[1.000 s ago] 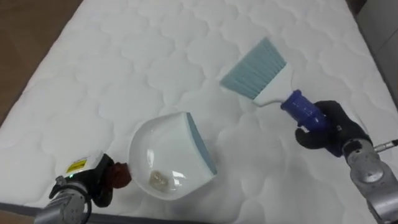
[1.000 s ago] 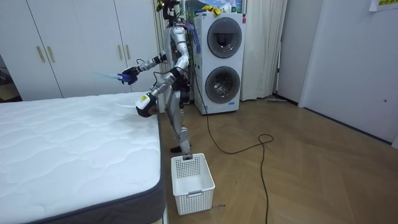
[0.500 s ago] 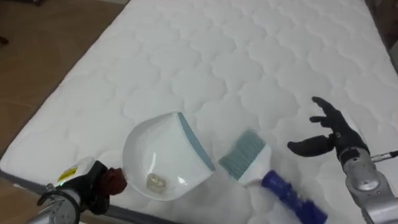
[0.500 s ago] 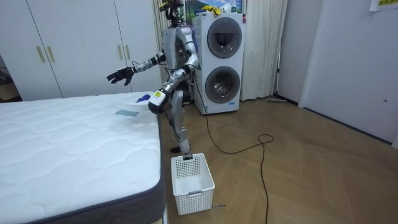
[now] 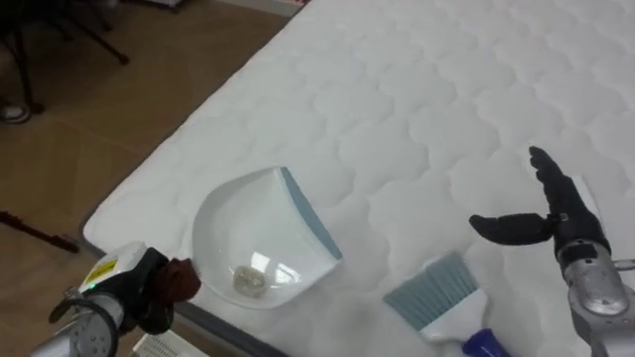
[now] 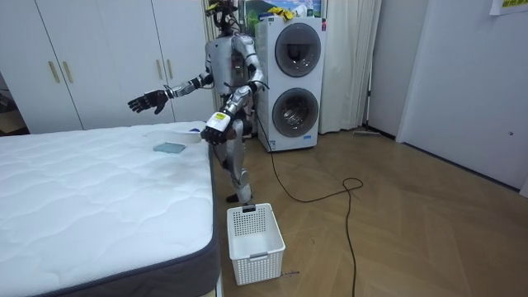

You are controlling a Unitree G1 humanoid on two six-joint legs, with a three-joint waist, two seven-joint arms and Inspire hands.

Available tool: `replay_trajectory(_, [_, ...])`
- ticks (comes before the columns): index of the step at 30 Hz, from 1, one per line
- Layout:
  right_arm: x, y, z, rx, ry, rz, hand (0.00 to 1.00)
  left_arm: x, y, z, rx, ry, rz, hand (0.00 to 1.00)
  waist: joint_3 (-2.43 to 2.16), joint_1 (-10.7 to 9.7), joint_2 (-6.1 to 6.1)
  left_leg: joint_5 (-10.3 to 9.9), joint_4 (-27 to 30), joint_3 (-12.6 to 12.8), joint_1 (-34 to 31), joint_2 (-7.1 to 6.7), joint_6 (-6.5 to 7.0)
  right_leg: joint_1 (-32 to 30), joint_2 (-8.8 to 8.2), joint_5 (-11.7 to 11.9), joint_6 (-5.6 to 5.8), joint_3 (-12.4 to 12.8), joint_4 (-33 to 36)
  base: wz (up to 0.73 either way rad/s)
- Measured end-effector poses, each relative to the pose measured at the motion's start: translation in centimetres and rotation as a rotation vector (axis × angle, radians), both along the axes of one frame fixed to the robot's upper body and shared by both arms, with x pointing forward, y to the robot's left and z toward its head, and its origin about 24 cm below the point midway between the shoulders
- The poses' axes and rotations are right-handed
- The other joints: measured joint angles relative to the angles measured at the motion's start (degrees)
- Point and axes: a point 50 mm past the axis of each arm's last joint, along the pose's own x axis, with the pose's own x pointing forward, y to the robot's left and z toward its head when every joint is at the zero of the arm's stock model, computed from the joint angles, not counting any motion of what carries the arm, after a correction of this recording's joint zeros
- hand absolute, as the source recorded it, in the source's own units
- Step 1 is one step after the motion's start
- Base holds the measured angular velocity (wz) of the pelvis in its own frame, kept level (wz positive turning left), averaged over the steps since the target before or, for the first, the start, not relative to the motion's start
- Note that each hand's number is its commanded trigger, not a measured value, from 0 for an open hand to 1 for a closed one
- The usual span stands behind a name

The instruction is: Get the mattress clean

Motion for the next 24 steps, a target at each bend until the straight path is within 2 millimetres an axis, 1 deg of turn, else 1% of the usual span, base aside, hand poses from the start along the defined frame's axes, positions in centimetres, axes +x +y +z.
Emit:
replay_trajectory(1, [0.0,0.1,0.0,-0.001,-0.001,0.002,0.0,0.1,0.0,0.1,-0.001,-0.003,-0.002,1.0,0.0,0.1,0.04,-0.1,0.0,0.0,-0.1,-0.02,0.1,0.0,-0.07,-0.1,0.11,0.0,0.1,0.28])
replay_trajectory(2, [0.0,0.1,0.0,-0.005,-0.001,0.004,0.0,0.1,-0.1,0.3,-0.007,-0.003,-0.008,1.0,0.0,0.2,0.24,-0.3,0.2,0.2,-0.4,-0.09,0.41,0.0,-0.35,-0.3,0.5,0.0,0.8,0.32])
replay_trajectory(3, [0.0,0.1,0.0,-0.006,0.003,0.002,0.0,0.1,-0.1,0.2,-0.013,0.001,-0.008,1.0,0.03,0.1,0.48,-0.4,0.2,1.2,-0.3,-0.11,0.63,0.0,-0.7,-0.5,0.8,0.3,1.8,0.33])
replay_trajectory(5, [0.0,0.1,-0.1,-0.004,0.011,0.0,0.0,0.1,-0.1,0.2,-0.021,0.008,-0.006,1.0,0.06,0.4,0.69,-0.5,0.2,1.3,-0.1,-0.44,1.03,-0.2,-0.88,-0.6,0.97,1.1,3.2,0.26])
replay_trajectory(7, [0.0,0.3,-0.3,0.006,0.012,-0.002,0.0,0.1,0.0,0.3,-0.025,0.01,-0.005,1.0,0.06,-0.1,0.89,-0.8,0.7,-0.8,-0.5,-1.37,1.45,-0.2,-1.11,-0.5,1.01,1.0,4.9,0.47])
replay_trajectory(8, [-0.1,0.4,-0.3,0.008,0.012,-0.005,0.0,0.2,-0.1,0.5,-0.029,0.005,-0.01,1.0,0.07,-0.7,0.89,-0.7,0.9,-2.8,-0.6,-1.89,1.77,-0.7,-1.54,-0.4,1.16,2.0,7.0,0.69])
replay_trajectory(9, [0.0,0.3,-0.2,0.005,0.003,-0.013,0.0,0.4,-0.3,0.8,-0.035,-0.005,-0.023,1.0,0.07,-1.0,0.91,-0.5,0.8,-4.5,-0.7,-2.54,2.22,-1.8,-1.65,-0.2,1.39,4.0,8.9,0.64])
replay_trajectory(10, [0.0,0.3,0.0,0.004,-0.005,-0.017,0.0,0.5,-0.5,1.0,-0.037,-0.014,-0.029,1.0,0.26,-1.3,0.98,-0.2,0.8,-5.6,-0.9,-2.83,2.47,-2.6,-1.5,-0.1,1.5,5.2,9.3,0.57])
replay_trajectory(11, [0.1,0.5,0.2,0.007,-0.021,-0.017,0.0,0.7,-0.6,1.2,-0.04,-0.026,-0.036,1.0,0.58,-1.9,1.26,0.4,0.8,-8.6,-1.4,-3.58,2.78,-3.1,0.14,-0.8,1.5,8.9,7.4,0.67])
replay_trajectory(12, [0.2,1.0,0.1,0.015,-0.027,-0.011,0.0,0.7,-0.7,1.2,-0.04,-0.027,-0.036,1.0,0.7,-2.9,1.38,1.2,0.6,-10.7,-1.8,-3.98,2.89,-3.4,2.69,-1.3,0.93,12.9,3.1,0.77])
replay_trajectory(13, [0.2,1.1,0.1,0.021,-0.029,-0.01,0.0,0.7,-0.6,1.2,-0.04,-0.028,-0.035,1.0,0.77,-3.2,1.27,1.6,0.5,-11.6,-2.0,-4.38,2.93,-3.7,3.66,-1.2,0.68,14.4,0.9,0.88])
replay_trajectory(14, [0.2,1.2,0.2,0.021,-0.035,-0.007,0.0,0.7,-0.6,1.3,-0.039,-0.029,-0.035,1.0,0.96,-3.7,0.47,1.9,0.9,-13.0,-2.6,-5.65,3.0,-4.9,4.63,1.7,-0.52,16.2,-1.8,0.97])
replay_trajectory(15, [0.0,0.9,0.3,0.011,-0.038,-0.019,0.0,0.6,-0.9,1.0,-0.051,-0.022,-0.031,1.0,0.86,-4.4,0.39,2.4,1.2,-14.5,-3.1,-6.46,3.15,-4.5,4.52,1.8,-1.0,15.4,-1.8,0.88])
replay_trajectory(16, [0.0,0.7,0.4,0.01,-0.043,-0.029,0.0,0.6,-1.0,0.9,-0.056,-0.021,-0.03,1.0,0.85,-4.4,0.38,2.5,1.2,-14.7,-3.3,-6.57,3.17,-4.1,4.4,1.8,-0.99,15.1,-2.2,0.65])
replay_trajectory(17, [-0.1,0.4,0.6,0.008,-0.051,-0.044,0.0,0.5,-1.1,0.8,-0.062,-0.017,-0.03,1.0,0.86,-3.7,0.36,2.8,1.2,-14.8,-3.8,-6.81,3.17,-4.1,4.44,1.9,-0.96,14.4,-2.4,0.34])
replay_trajectory(18, [-0.3,0.3,0.6,0.007,-0.055,-0.05,0.0,0.4,-1.1,0.7,-0.063,-0.008,-0.028,1.0,0.79,-3.3,0.18,3.0,1.1,-15.5,-3.9,-7.14,3.24,-4.0,4.42,1.9,-0.88,13.9,-2.4,0.27])
replay_trajectory(20, [-0.5,0.5,0.6,0.009,-0.056,-0.043,0.0,0.0,-1.0,0.5,-0.062,0.005,-0.021,1.0,0.64,-2.7,-0.06,3.1,1.0,-16.5,-3.7,-7.53,3.4,-3.3,4.49,2.0,-0.69,13.9,-2.7,0.25])
replay_trajectory(21, [-0.5,0.6,0.8,0.01,-0.065,-0.038,0.0,-0.2,-1.0,0.3,-0.057,0.013,-0.02,1.0,0.42,-1.9,0.0,3.1,1.0,-17.5,-3.6,-8.0,3.52,-3.0,4.55,2.1,-0.6,13.9,-3.2,0.28])
replay_trajectory(23, [-0.5,0.9,1.2,0.011,-0.083,-0.027,0.0,-0.4,-0.9,0.3,-0.052,0.017,-0.019,1.0,0.38,-1.6,-0.07,3.2,0.8,-18.3,-3.6,-8.43,3.64,-2.9,4.6,2.3,-0.55,14.1,-3.3,0.24])
replay_trajectory(24, [-0.4,1.0,1.3,0.01,-0.09,-0.023,0.0,-0.4,-0.9,0.3,-0.049,0.016,-0.019,1.0,0.34,-1.0,-0.22,3.2,0.8,-18.6,-3.8,-8.52,3.71,-3.0,4.6,2.3,-0.55,14.1,-3.1,0.17])
